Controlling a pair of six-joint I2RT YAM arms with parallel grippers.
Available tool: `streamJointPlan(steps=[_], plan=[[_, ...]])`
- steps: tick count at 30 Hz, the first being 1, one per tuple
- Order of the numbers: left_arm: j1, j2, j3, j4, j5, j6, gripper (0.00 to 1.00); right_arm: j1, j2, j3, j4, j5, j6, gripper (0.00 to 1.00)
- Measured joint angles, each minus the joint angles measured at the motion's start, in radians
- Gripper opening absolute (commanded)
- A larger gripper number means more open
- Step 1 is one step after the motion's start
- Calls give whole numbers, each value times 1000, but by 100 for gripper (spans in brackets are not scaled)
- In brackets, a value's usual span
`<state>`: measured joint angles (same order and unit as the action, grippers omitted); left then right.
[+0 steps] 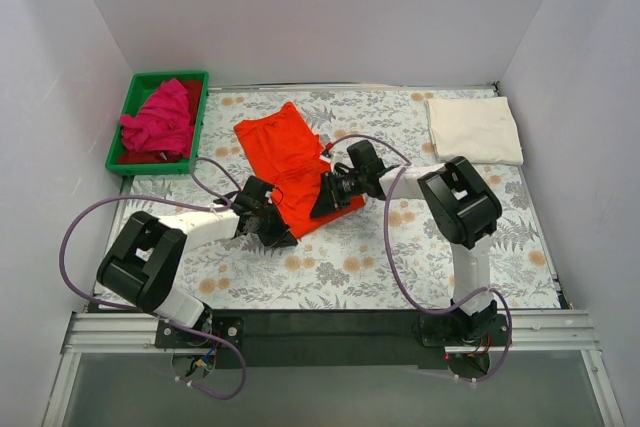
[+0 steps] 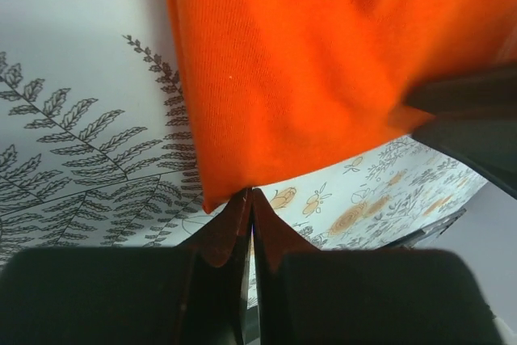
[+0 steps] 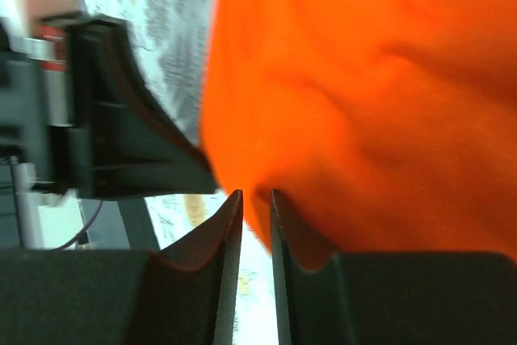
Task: Fold and stack the t-shirts
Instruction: Fold the tshirt
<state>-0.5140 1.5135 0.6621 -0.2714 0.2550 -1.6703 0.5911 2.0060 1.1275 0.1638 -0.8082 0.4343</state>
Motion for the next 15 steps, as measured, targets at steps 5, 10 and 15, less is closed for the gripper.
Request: streamJointPlan(steps=[5,10,15], plan=[[6,2,-27,47,24,-49,1,-23,92,-4,47,-51,9,21],[25,2,-50,82,57,-82,0,-59,85,-38,80,-80,5,20],[30,1,-58,94,67,-93,0,-149,19,-100,67,-62,-23,20]])
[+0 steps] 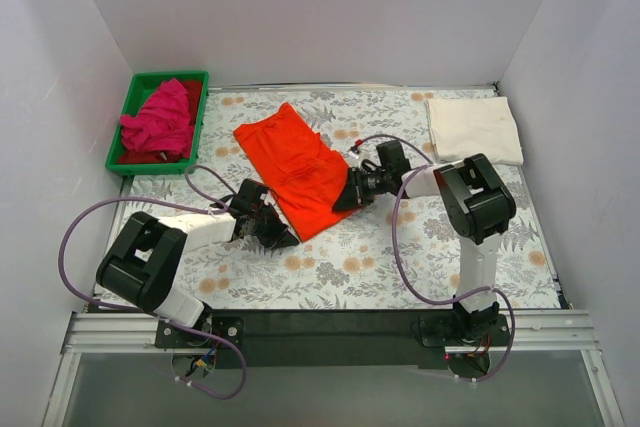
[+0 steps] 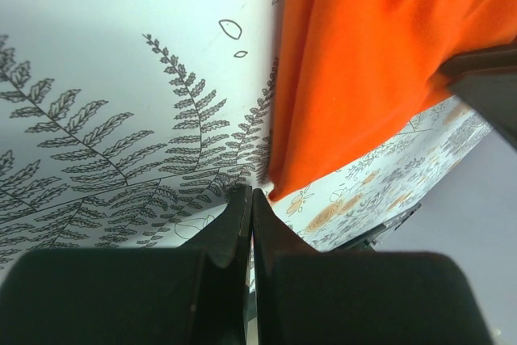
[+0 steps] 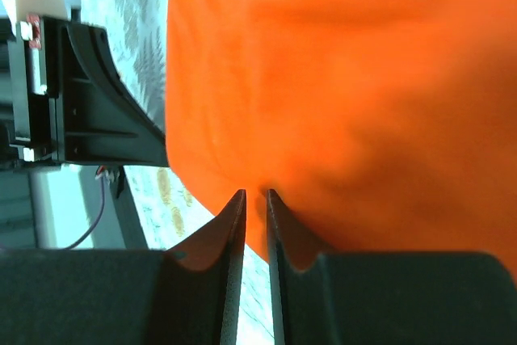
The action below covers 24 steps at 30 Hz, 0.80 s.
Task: Fold and stack the t-shirts
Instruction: Fold the tshirt
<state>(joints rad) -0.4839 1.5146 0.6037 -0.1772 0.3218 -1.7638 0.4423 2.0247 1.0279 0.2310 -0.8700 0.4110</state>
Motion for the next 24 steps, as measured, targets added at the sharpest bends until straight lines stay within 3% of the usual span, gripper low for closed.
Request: streamJointPlan(steps=[7,11,16,24], plan=[[2,-7,0,-5,-1,0,6,-129,-27,-19,2,17,-23,20],[-3,-62,1,-68,-37,11,17,-134,-36,-41,0,35,-29,20],[-21,-137,58,-117,-71,16,21,-129,-36,-51,13,38,-29,20],[-50,63,231,-80,-82,52,17,-129,-68,-77,30,76,-27,21]])
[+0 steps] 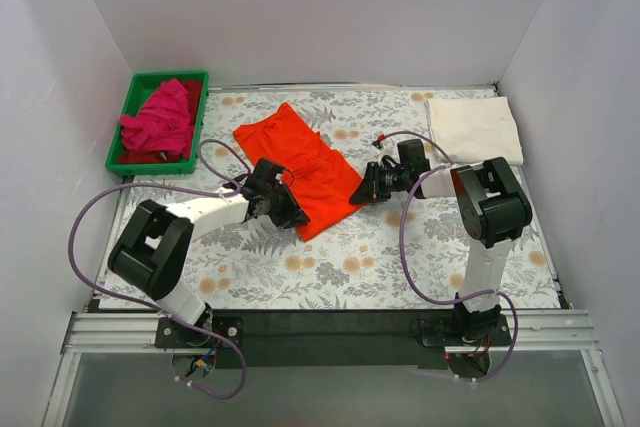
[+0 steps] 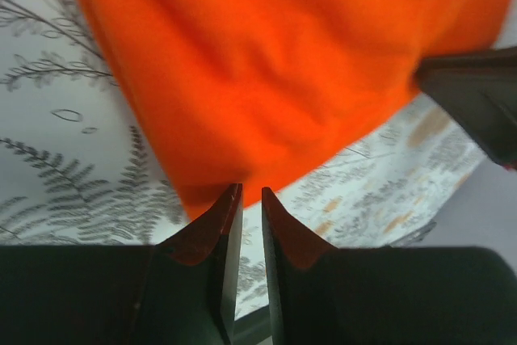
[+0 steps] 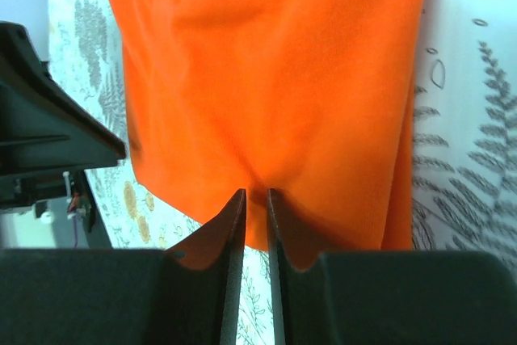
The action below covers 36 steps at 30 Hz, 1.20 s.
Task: Fold and stack the t-shirts
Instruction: Fold the tshirt
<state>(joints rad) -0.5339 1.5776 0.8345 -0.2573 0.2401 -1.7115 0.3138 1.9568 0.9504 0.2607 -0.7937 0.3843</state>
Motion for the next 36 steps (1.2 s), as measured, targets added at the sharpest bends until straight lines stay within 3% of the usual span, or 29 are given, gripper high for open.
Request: streamJointPlan(steps=[6,16,22,25,30,32,36], plan=[[2,83,-4,-20,-11,9,12,-24,-89,-19,-32,129,-2,23],[2,89,3,-42,-16,32,6,-39,-78,-46,-29,186,11,22],[1,65,3,-113,-16,87,6,-39,-200,-178,-66,217,36,22],[1,19,-30,-161,-17,120,11,-26,-311,-271,-137,238,44,23],[0,-102,-98,-298,-51,154,36,45,-483,-349,-307,333,46,25],[-3,-150,-101,-350,-69,151,42,70,-536,-349,-373,381,41,33],[-16,-266,-96,-416,-103,119,67,87,-641,-318,-500,486,16,45]])
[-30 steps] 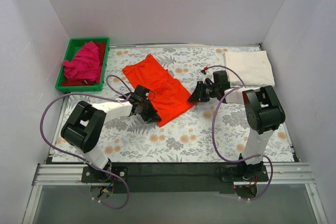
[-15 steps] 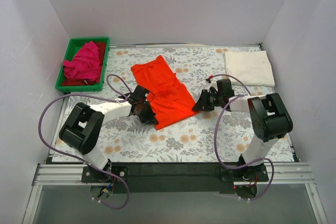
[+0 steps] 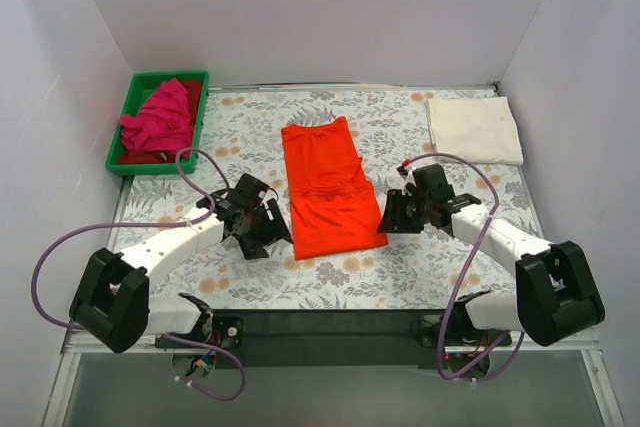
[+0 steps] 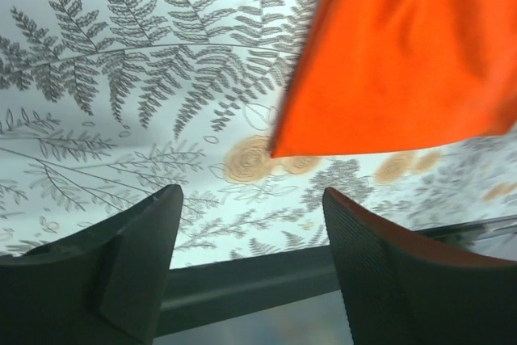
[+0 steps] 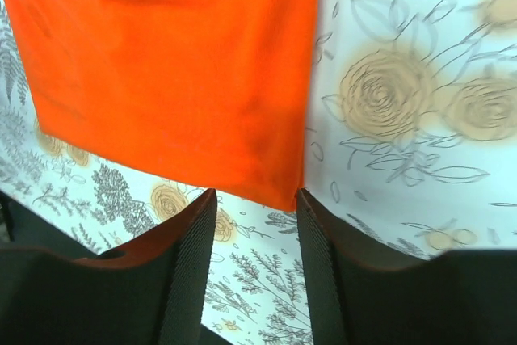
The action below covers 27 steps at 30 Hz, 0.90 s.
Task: Fold and stack the t-shirts
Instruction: Fold the tshirt
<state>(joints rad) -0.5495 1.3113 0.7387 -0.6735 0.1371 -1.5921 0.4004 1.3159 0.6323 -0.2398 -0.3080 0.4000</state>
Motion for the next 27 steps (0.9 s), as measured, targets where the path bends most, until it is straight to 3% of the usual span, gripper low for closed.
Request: streamJointPlan(steps=[1,7,12,15,27], plan=[[-4,-25,5,-11,-6,-11,70,2,-23,22,-28,35,-10,45],[-55,-20,19,-15,-26,-72,71,16,-62,54,-86,123,-24,45],[-112,79,30,-14,-42,-114,58,63,-61,37,-128,165,-26,42],[-130,125,49,-7,-56,-125,56,87,-58,36,-130,174,-29,38],[-150,211,76,27,-51,-140,54,92,2,31,-121,174,-14,38]])
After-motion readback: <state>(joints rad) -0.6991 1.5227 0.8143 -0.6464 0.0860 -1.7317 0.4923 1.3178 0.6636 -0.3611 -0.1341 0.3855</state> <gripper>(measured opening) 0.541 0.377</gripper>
